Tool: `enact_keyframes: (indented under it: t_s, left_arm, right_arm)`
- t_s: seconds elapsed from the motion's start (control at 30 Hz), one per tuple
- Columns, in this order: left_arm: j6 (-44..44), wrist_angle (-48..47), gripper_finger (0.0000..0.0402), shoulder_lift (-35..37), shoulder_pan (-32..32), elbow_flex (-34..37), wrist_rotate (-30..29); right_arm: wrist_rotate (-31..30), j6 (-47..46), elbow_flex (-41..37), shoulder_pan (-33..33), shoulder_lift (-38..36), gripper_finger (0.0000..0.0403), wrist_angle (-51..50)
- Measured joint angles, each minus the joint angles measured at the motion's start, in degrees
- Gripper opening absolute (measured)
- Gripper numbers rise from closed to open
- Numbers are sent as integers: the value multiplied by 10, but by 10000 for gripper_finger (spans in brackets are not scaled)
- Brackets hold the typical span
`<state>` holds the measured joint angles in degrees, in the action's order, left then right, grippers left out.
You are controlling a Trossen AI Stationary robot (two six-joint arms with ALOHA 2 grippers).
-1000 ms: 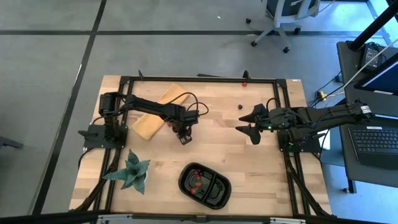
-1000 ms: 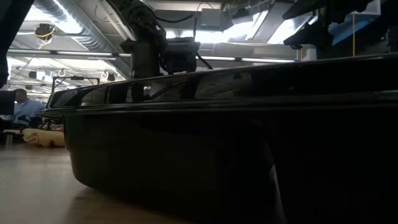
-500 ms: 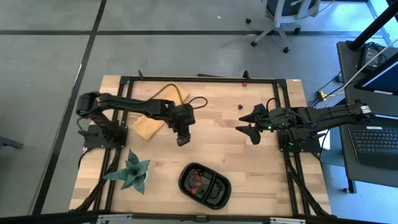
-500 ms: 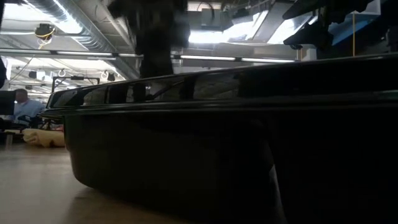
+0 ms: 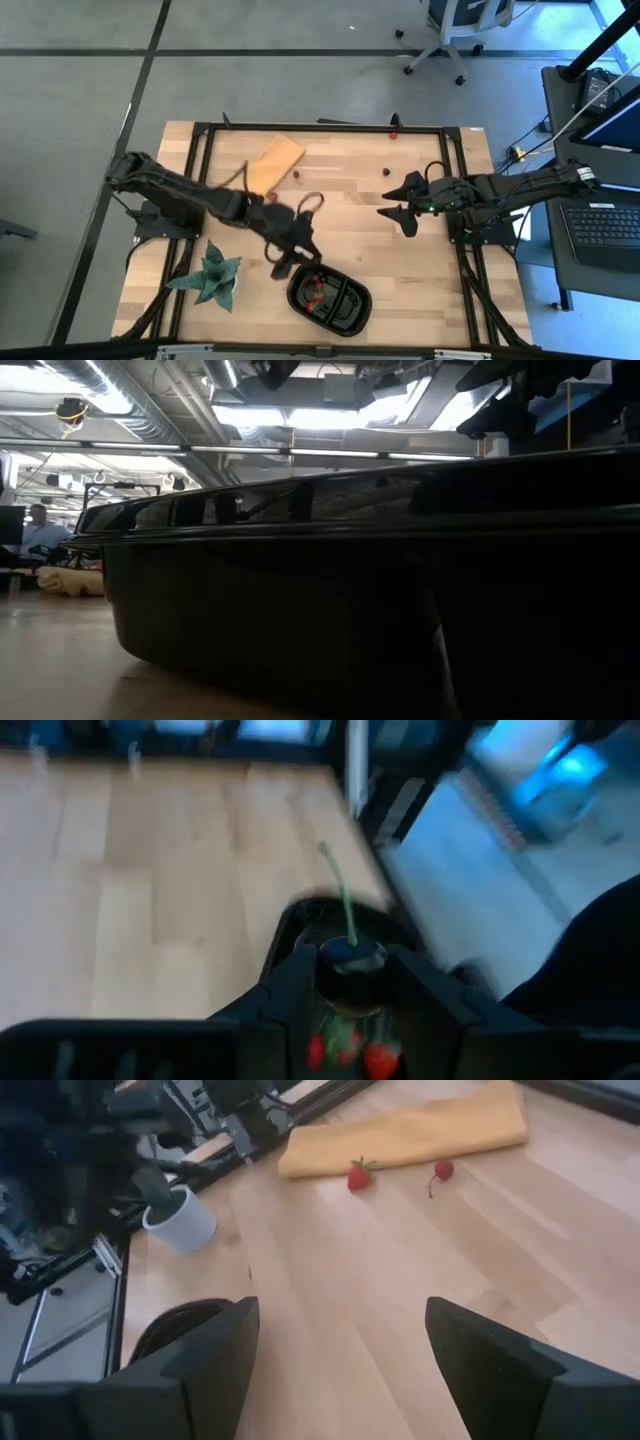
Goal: Pick and placing Produce into tupperware
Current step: Put the black cherry into the black container
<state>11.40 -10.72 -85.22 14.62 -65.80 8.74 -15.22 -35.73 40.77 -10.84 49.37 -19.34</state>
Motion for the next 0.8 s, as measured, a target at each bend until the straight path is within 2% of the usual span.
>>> enact_keyframes:
  t_s: [0.23, 0.47, 0.8]
  left_arm:
    - [42, 4, 106, -61, 54, 1, -66]
    - [71, 8, 105, -135, 85, 1, -78]
    - [96, 7, 110, -207, 91, 1, -78]
  right_arm:
    - [0, -1, 0, -22, 26, 288, -2]
    - [0, -2, 0, -37, 54, 288, 2]
    - [0, -3, 0, -52, 78, 288, 10]
